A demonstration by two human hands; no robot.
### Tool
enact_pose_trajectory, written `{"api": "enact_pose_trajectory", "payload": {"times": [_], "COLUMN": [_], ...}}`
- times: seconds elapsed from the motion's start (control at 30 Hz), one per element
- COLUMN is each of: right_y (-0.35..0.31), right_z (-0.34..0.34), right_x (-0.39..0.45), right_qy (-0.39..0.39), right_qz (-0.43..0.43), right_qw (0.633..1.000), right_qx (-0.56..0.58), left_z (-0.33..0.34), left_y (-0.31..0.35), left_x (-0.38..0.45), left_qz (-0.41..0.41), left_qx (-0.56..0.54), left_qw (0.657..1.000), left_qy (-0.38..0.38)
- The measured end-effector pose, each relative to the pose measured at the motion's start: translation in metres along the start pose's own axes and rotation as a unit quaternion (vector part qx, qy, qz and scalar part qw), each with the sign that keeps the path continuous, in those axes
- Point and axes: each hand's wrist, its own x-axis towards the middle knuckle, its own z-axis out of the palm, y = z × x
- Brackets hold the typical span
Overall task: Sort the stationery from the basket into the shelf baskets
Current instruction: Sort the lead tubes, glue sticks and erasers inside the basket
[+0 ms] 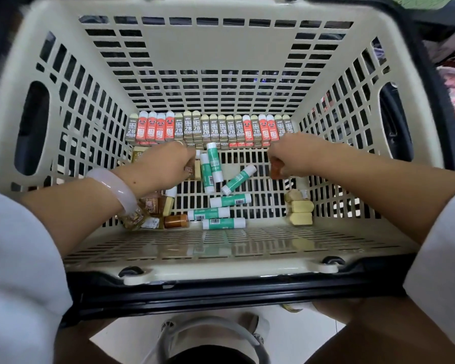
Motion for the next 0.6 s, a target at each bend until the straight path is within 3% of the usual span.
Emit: {"api": "enact_pose_trajectory", "payload": {"times": [0.1,0.23,0.3,0.37,0.47,0.6], "right_y": [0.003,0.003,0.002,-0.002,-0.009,-0.011], "right_z": [0.007,0.013,0.015,0.012,0.006,0.005], "right_x": [-0.002,0.0,0.003,0.006,0.01,0.008], "right_qy": [-0.111,-0.162,-0.139,-0.066,0.018,0.029], "right_qz": [0.008,0.009,-0.001,-0.015,-0.042,-0.047], "right_qw": [0.991,0.984,0.988,0.998,0.996,0.995], "right_qx": [-0.073,-0.067,-0.065,-0.008,0.079,0.079], "left_z": [0.01,0.021,0.024,0.029,0.033,0.03], "left_y": [-0.005,-0.004,-0.003,-0.002,0.003,0.006], "left_x": [-0.003,-0.006,-0.006,-0.006,-0.006,-0.004], "left_qz": [0.003,0.03,0.047,0.053,0.019,0.014], "left_qx": [0.029,0.017,0.042,0.054,-0.008,-0.019], "left_qw": [0.999,0.998,0.997,0.996,0.998,0.993], "left_qy": [-0.031,-0.058,-0.052,-0.042,-0.061,-0.111]}}
